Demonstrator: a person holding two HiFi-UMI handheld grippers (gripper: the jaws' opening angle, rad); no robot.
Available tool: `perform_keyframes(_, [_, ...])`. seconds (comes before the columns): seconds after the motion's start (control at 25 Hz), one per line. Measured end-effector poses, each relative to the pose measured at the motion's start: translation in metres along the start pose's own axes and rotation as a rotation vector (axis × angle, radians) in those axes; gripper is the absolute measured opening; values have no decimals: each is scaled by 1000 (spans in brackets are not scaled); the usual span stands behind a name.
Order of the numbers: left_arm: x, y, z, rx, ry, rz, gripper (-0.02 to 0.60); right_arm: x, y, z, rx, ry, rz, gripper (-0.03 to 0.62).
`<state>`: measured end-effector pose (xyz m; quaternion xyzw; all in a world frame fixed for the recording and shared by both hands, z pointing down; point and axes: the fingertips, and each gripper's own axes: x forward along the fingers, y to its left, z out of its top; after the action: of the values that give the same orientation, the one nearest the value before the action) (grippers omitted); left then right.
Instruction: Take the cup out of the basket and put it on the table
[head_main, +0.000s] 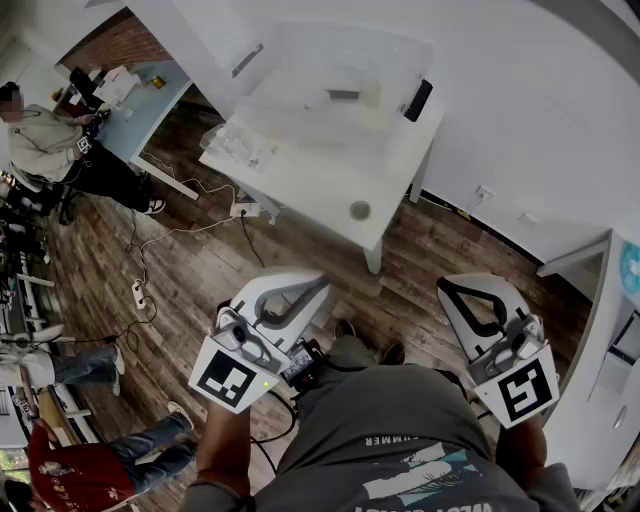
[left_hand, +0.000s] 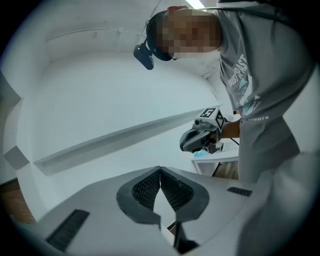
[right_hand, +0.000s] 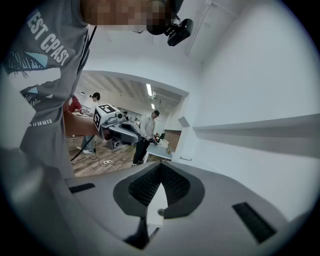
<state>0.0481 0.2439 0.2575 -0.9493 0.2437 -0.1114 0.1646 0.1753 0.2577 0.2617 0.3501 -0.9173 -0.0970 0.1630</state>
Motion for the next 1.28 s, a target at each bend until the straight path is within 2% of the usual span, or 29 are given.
perform_keyframes(0.44, [-26,24,-16,-23,-18,-21,9,37,12,12,35,35,-21,11])
perform_keyframes(0.76, [-45,75,-45,-53,-65,-22,9,84,7,28,82,53,-80,12])
perform_keyframes(1.08, [-52,127,-65,-82,-125,-16,9,131,-9,46,59,77,-130,12])
perform_keyframes(1.28, [-45,144,-74,-92,-128,-22,9,147,-26,47,39,90,-141,12])
